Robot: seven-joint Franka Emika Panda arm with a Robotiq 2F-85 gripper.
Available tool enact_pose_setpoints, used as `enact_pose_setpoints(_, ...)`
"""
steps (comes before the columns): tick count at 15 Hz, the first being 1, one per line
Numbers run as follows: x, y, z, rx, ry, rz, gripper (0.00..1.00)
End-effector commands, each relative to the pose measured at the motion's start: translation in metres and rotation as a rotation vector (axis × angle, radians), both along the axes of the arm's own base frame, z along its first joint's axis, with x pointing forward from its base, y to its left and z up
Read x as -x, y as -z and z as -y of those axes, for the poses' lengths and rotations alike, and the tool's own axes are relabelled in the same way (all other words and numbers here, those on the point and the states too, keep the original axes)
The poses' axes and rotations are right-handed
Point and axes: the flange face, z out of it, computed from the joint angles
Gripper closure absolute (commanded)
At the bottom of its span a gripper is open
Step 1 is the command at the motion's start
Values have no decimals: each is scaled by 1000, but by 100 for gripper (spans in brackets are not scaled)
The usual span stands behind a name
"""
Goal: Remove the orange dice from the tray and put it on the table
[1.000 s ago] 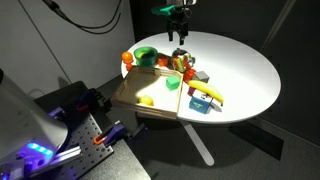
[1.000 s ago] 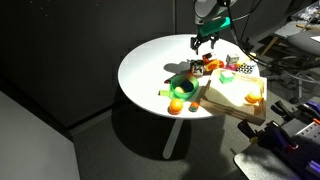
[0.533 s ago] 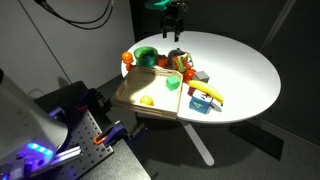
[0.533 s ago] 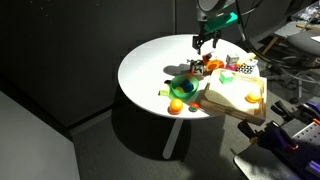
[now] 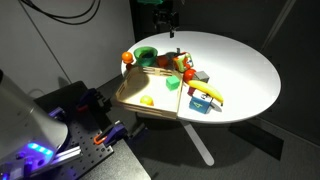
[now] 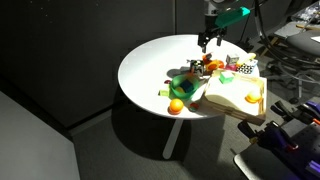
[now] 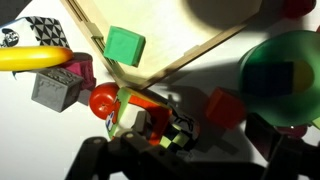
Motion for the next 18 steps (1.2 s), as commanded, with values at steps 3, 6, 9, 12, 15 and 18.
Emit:
enact_pose_setpoints(3, 38, -20, 8, -71, 40, -20, 0)
enact_pose_setpoints(6, 54, -25, 13, -73, 91, -60, 0)
enact_pose_setpoints(9, 72, -30, 18, -57, 114, -117, 0)
enact_pose_setpoints(12, 88, -37, 22, -45, 127, -160, 0)
enact_pose_setpoints(15, 102, -45, 26, -36, 129, -185, 0)
enact_pose_setpoints(18, 115, -56, 28, -40, 117, -177, 0)
